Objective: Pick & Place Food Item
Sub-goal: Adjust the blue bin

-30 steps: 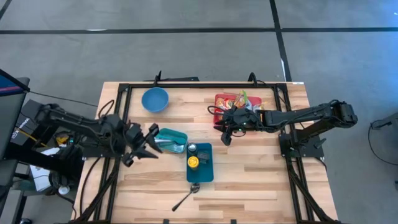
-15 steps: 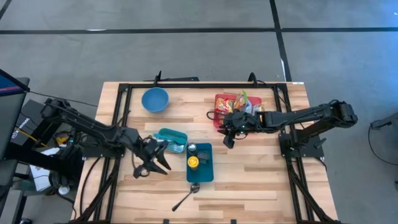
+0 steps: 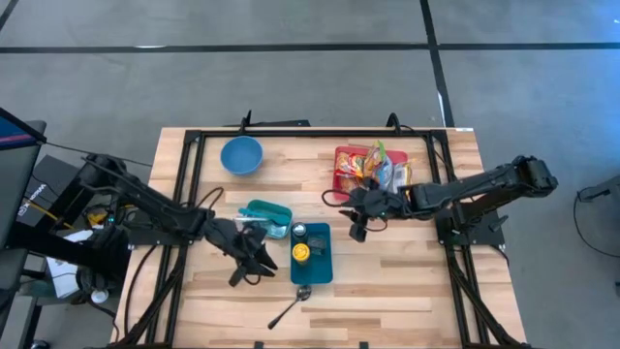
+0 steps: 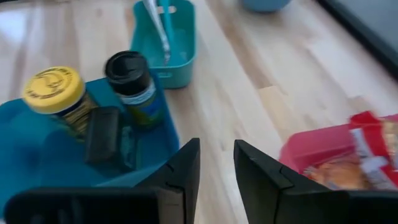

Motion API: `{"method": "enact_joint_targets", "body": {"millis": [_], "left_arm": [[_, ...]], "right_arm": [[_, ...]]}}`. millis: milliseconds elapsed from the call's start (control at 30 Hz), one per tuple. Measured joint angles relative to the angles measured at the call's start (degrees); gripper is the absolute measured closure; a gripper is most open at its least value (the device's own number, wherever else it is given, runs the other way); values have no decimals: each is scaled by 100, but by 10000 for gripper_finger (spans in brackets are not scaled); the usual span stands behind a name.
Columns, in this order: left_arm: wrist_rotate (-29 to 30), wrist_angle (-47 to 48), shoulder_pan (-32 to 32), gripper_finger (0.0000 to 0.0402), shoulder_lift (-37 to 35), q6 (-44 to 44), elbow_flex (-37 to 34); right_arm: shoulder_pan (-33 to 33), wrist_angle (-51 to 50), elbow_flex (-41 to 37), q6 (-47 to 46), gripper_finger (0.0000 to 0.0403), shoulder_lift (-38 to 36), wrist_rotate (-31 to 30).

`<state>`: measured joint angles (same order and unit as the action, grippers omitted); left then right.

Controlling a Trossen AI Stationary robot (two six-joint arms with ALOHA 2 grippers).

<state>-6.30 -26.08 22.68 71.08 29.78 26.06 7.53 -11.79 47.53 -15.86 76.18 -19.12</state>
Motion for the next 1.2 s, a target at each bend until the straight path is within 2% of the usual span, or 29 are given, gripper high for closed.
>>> {"method": "enact_joint_targets", "body": {"millis": [167, 400, 533, 833, 1200], "left_arm": [[1018, 17, 483, 305, 283, -415, 0], [1742, -212, 992, 335, 722, -1038, 0], [1796, -700, 1091, 357, 1129, -1133, 0], [1824, -1528, 1108, 398, 1976, -1290, 0], [1984, -1859, 1101, 401, 2657, -1241, 365]], "right_arm": [[117, 3, 0, -2, 310, 0, -538], [240, 69, 0, -19, 310, 0, -1276], [264, 117, 0, -20, 310, 0, -1555], [264, 207, 0, -20, 310, 0, -1737], [264, 213, 0, -20, 310, 0, -1739]]}}
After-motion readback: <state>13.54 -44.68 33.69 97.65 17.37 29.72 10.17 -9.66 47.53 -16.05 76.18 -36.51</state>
